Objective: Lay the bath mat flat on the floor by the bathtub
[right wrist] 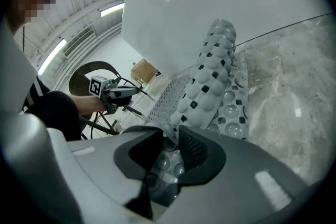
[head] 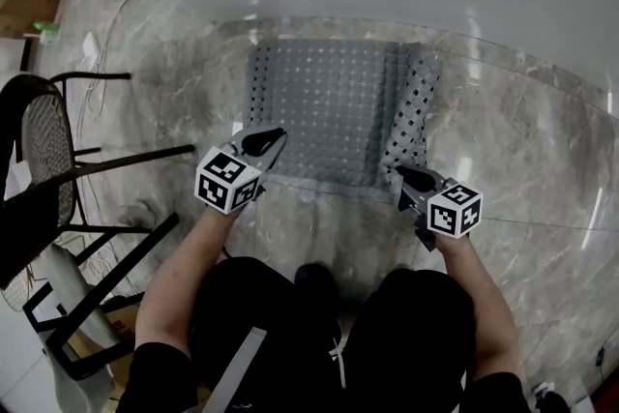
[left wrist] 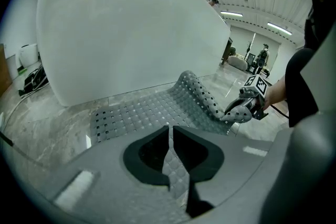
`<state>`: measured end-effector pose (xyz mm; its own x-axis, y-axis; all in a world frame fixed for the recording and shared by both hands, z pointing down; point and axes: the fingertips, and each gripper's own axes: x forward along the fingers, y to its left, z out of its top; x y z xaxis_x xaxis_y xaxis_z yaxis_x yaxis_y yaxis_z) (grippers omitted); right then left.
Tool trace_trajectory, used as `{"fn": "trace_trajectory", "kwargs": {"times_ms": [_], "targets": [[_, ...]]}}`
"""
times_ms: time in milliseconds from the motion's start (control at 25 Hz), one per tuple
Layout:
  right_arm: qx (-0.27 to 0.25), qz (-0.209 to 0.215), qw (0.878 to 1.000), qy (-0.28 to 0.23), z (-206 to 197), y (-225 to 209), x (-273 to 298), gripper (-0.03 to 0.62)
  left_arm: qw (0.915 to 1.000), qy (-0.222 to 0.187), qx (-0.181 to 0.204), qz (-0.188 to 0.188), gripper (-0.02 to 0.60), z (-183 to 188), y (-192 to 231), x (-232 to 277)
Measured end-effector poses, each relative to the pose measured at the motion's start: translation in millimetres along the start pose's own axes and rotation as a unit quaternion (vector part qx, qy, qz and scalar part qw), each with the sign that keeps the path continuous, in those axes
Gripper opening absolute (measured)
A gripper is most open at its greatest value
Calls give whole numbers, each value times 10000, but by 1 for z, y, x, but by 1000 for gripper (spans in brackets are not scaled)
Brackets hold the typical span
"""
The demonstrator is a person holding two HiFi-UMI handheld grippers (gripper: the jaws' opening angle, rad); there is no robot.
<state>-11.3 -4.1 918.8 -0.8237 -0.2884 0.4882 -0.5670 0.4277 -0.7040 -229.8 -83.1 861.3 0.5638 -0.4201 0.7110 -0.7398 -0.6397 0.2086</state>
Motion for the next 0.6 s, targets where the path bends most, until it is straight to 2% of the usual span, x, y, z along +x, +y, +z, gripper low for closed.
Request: {"fn": "trace_trajectory", "kwargs": {"times_ms": [80,160,280,320,400,440,480,520,600], "targets": [[278,3,9991,-323,12,-4,-15,72,10000,-4,-25,-3,34,-1,0,0],[562,-28,9947,-857,33,-10,-41,74,10000,-25,-36,1,34,0,-1,-1],[514,-363,9851,-1600,66,-18,-91,77,10000,-60,-29,7,34,4,0,-1],[348,-547,9834,-1697,72,-20,-106,78,10000,-64,-26,6,33,6,0,0],[3,-962,9828,-1577,70,-29,-127,98,10000,-75,-16,5,32,10,0,1],[-57,-1146,9830,-1437,64,-35,-134,191,10000,-93,-14,6,32,13,0,2],[24,-1268,9829,-1334,55,-42,-140,257,9999,-124,-20,6,33,17,0,2],[256,-1300,9825,-1312,45,-48,-146,258,9999,-166,-30,3,32,22,-1,2],[1067,-1060,9773,-1492,25,-56,-154,258,9997,-257,-32,-18,32,32,-1,4]]}}
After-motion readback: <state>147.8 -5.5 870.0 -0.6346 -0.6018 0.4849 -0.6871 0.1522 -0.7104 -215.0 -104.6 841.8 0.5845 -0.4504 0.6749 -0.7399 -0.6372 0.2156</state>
